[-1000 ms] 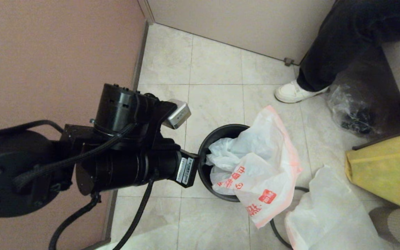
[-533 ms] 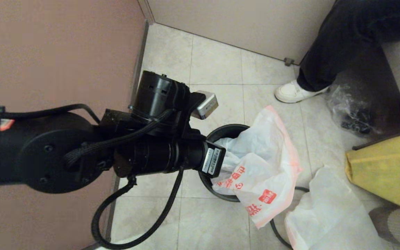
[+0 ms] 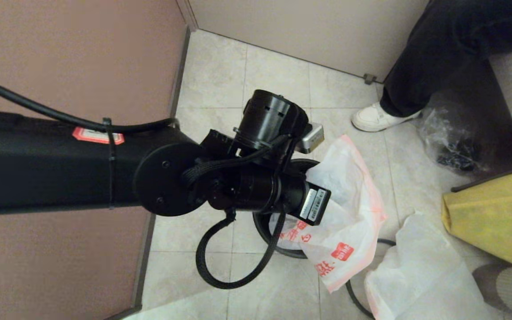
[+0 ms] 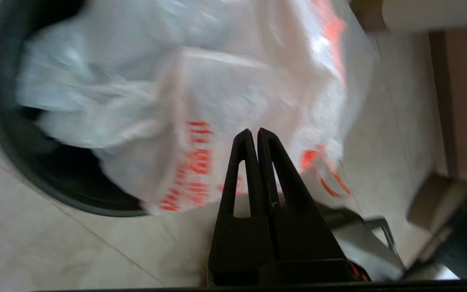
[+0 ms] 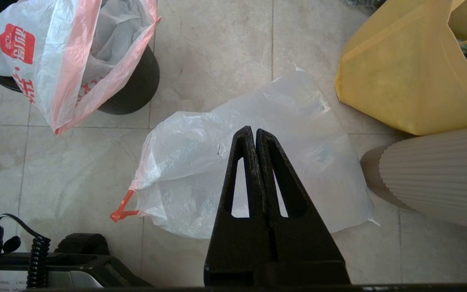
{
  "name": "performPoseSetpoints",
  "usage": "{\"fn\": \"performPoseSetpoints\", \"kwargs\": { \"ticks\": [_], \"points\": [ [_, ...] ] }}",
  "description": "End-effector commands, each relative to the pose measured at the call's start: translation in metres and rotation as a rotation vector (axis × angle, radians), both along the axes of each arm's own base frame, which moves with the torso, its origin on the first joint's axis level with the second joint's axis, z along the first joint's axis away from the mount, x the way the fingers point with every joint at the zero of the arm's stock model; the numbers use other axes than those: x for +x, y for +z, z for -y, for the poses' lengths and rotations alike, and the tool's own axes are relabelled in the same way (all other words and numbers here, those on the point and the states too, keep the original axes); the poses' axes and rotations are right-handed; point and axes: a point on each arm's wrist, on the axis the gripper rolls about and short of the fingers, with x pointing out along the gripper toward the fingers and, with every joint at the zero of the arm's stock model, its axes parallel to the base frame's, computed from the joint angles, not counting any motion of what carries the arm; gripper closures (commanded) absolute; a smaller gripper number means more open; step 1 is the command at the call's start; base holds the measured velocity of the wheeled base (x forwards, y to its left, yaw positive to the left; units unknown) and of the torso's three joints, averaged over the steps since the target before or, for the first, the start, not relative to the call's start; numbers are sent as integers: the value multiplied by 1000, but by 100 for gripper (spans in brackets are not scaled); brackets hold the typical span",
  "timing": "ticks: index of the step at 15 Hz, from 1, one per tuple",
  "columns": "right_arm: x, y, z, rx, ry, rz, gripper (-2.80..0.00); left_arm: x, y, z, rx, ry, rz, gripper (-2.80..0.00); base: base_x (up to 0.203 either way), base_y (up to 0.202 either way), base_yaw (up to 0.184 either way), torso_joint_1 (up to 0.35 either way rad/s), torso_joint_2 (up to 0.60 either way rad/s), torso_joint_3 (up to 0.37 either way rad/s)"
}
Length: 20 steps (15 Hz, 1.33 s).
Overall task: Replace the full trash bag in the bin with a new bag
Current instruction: Put the new garbage bag on the trash can
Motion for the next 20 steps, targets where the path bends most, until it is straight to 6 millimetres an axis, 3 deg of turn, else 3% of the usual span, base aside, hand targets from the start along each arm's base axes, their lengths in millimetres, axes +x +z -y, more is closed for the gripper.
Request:
{"fn": "performPoseSetpoints", "kwargs": {
  "ticks": [1,3,4,6,10,17,20],
  "points": [
    [0,0,0,0,0,0,0,2,0,15,9,-14,-5,0,0,0,0,0,0,0],
    [0,0,0,0,0,0,0,-1,8,22,18,-34,-10,0,0,0,0,0,0,0],
    [0,0,0,0,0,0,0,-5,11,30,20,-54,-11,-280,0,0,0,0,0,0],
    [0,0,0,0,0,0,0,-10,3,51,41,-97,-23,-280,0,0,0,0,0,0],
    [0,0,0,0,0,0,0,6,-35,91,98,-138,-18,-280,0,0,0,0,0,0],
    [0,0,0,0,0,0,0,24,-69,117,90,-69,109,-280,0,0,0,0,0,0],
    [0,0,0,0,0,0,0,36,-80,125,170,1,301,-280,0,0,0,0,0,0]
  ]
}}
